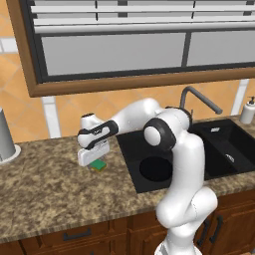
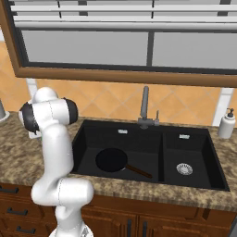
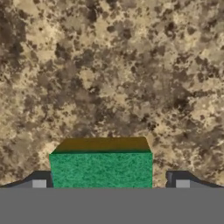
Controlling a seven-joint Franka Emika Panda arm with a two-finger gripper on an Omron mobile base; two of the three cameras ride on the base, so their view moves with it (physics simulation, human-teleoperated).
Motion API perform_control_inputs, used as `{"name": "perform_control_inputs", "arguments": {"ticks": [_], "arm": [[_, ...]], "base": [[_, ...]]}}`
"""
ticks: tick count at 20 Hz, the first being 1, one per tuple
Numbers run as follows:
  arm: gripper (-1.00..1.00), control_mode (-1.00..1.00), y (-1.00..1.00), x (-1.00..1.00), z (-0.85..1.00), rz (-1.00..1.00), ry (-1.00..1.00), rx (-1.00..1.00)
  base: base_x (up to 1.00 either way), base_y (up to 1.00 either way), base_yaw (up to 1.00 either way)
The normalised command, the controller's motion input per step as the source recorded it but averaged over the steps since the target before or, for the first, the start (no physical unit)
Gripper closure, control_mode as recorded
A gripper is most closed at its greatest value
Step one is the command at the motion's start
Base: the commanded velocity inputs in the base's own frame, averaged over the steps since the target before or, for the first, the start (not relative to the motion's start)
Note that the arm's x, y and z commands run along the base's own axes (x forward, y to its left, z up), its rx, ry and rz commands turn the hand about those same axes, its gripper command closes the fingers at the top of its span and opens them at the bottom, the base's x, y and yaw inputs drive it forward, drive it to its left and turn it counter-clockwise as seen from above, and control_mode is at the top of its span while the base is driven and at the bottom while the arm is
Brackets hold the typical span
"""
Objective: Pick the pan and sponge and place them into the sink. Then turn on the water.
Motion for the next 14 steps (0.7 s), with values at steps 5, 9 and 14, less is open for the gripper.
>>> {"name": "perform_control_inputs", "arguments": {"ticks": [5, 9, 14], "arm": [[1.0, -1.0, 0.0, 0.0, -0.02, 0.0, 0.0, 0.0], [1.0, -1.0, 0.0, -0.01, 0.0, 0.0, -0.03, 0.0], [1.0, -1.0, -0.14, -0.21, 0.1, -0.04, -0.15, 0.0]], "base": [[0.0, 0.0, 0.0], [0.0, 0.0, 0.0], [0.0, 0.0, 0.0]]}}
